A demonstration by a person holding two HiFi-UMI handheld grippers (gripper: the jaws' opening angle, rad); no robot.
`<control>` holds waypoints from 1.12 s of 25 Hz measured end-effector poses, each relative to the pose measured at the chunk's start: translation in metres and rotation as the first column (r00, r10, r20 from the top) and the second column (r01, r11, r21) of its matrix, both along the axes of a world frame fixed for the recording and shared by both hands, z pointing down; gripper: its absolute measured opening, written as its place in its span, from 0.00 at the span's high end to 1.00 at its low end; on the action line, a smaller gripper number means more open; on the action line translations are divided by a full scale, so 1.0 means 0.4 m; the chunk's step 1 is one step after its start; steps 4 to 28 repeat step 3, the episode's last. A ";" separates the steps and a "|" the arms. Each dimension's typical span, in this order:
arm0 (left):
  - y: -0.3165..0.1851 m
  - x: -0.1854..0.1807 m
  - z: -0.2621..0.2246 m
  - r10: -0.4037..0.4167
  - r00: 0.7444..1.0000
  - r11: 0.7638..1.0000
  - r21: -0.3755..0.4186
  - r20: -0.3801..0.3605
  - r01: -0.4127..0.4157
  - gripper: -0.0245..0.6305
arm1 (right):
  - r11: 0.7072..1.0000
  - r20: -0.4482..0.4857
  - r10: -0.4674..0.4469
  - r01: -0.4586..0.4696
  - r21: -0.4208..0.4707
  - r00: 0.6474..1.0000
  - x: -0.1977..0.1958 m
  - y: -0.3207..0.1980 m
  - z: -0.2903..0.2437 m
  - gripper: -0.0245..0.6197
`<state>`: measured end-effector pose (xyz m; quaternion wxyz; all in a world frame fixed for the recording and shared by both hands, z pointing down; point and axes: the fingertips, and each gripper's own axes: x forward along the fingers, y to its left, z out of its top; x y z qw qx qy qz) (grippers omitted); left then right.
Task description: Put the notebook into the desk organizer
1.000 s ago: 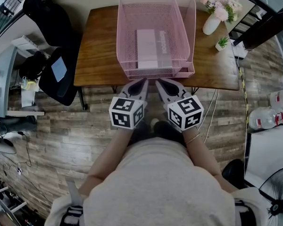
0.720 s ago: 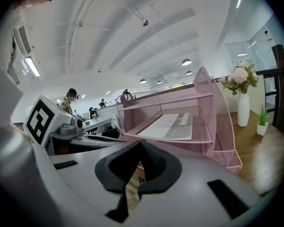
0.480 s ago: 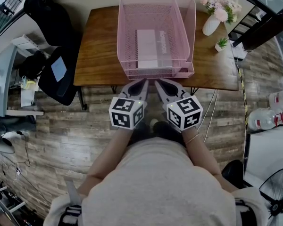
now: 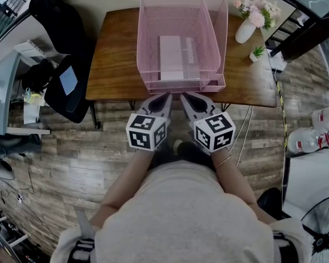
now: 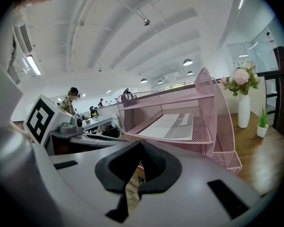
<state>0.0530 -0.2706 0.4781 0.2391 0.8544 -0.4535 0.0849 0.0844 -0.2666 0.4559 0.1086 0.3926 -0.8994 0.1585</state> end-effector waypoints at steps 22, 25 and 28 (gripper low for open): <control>0.001 -0.004 -0.001 -0.008 1.000 1.000 -0.001 -0.008 0.008 0.96 | 1.000 -0.003 -0.001 0.001 -0.001 1.000 0.001 0.000 -0.001 0.95; 0.001 -0.004 -0.001 -0.008 1.000 1.000 -0.001 -0.008 0.008 0.96 | 1.000 -0.003 -0.001 0.001 -0.001 1.000 0.001 0.000 -0.001 0.95; 0.001 -0.004 -0.001 -0.008 1.000 1.000 -0.001 -0.008 0.008 0.96 | 1.000 -0.003 -0.001 0.001 -0.001 1.000 0.001 0.000 -0.001 0.95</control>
